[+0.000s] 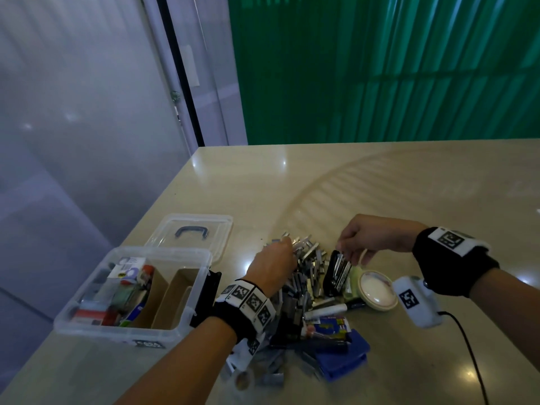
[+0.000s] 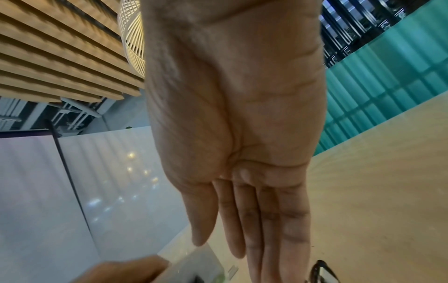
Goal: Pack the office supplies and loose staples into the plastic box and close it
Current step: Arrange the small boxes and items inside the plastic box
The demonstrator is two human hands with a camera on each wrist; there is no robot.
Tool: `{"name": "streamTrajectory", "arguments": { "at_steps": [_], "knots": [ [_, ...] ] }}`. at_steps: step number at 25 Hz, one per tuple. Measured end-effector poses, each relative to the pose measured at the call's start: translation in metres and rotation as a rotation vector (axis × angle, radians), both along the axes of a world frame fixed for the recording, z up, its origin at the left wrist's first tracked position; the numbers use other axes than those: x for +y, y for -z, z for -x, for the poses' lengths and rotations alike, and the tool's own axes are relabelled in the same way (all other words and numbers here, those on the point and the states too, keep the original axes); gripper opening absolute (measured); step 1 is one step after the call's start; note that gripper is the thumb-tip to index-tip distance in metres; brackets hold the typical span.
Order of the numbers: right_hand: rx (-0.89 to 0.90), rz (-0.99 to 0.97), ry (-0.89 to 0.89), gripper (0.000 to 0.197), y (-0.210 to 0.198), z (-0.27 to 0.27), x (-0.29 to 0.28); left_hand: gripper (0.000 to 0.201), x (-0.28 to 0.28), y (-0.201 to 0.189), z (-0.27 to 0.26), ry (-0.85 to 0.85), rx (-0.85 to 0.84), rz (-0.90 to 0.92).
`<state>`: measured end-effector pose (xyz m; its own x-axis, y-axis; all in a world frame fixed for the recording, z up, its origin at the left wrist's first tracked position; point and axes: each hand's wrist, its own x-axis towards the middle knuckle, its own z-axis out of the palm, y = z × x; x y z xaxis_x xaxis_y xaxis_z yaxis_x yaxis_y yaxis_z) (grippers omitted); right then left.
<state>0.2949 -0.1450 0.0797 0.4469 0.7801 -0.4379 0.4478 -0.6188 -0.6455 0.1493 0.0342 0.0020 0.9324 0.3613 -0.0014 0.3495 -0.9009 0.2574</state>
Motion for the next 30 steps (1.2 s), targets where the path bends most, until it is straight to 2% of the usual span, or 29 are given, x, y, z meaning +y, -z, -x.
{"name": "streamTrajectory", "arguments": {
  "at_steps": [2, 3, 6, 8, 10, 11, 13, 16, 20, 23, 25, 30],
  "knots": [
    [0.003, -0.100, 0.048, 0.038, 0.000, 0.004, 0.010, 0.019, 0.001, -0.017, 0.011, 0.011, -0.085, 0.043],
    [0.061, -0.169, 0.104, 0.043, 0.001, 0.007, 0.015, 0.019, 0.001, -0.024, 0.019, 0.042, -0.137, 0.054],
    [0.474, -0.368, 0.245, 0.059, 0.004, 0.025, 0.026, 0.026, 0.002, -0.039, 0.047, 0.151, -0.302, 0.085],
    [0.655, -0.444, 0.226, 0.053, 0.003, 0.043, 0.036, 0.034, 0.004, -0.042, 0.063, 0.174, -0.371, 0.078],
    [0.729, -0.538, 0.261, 0.043, 0.002, 0.058, 0.047, 0.044, 0.006, -0.045, 0.078, 0.198, -0.405, 0.068],
    [0.737, -0.568, 0.282, 0.046, 0.001, 0.066, 0.054, 0.048, 0.009, -0.048, 0.089, 0.197, -0.403, 0.079],
    [0.660, -0.587, 0.275, 0.054, -0.003, 0.081, 0.069, 0.056, 0.023, -0.057, 0.114, 0.147, -0.382, 0.093],
    [0.430, -0.587, 0.208, 0.043, -0.018, 0.104, 0.094, 0.058, 0.061, -0.067, 0.156, 0.001, -0.400, 0.097],
    [0.186, -0.517, 0.048, 0.032, -0.034, 0.140, 0.135, 0.041, 0.108, -0.070, 0.211, -0.093, -0.388, 0.099],
    [-0.072, -0.364, -0.096, 0.033, -0.037, 0.169, 0.167, 0.028, 0.125, -0.064, 0.237, -0.131, -0.327, 0.132],
    [-0.222, -0.297, -0.132, 0.034, -0.039, 0.184, 0.182, 0.023, 0.131, -0.058, 0.243, -0.126, -0.290, 0.165],
    [-0.268, -0.201, -0.099, 0.038, -0.038, 0.202, 0.206, 0.020, 0.141, -0.049, 0.243, -0.101, -0.244, 0.159]
  ]
}}
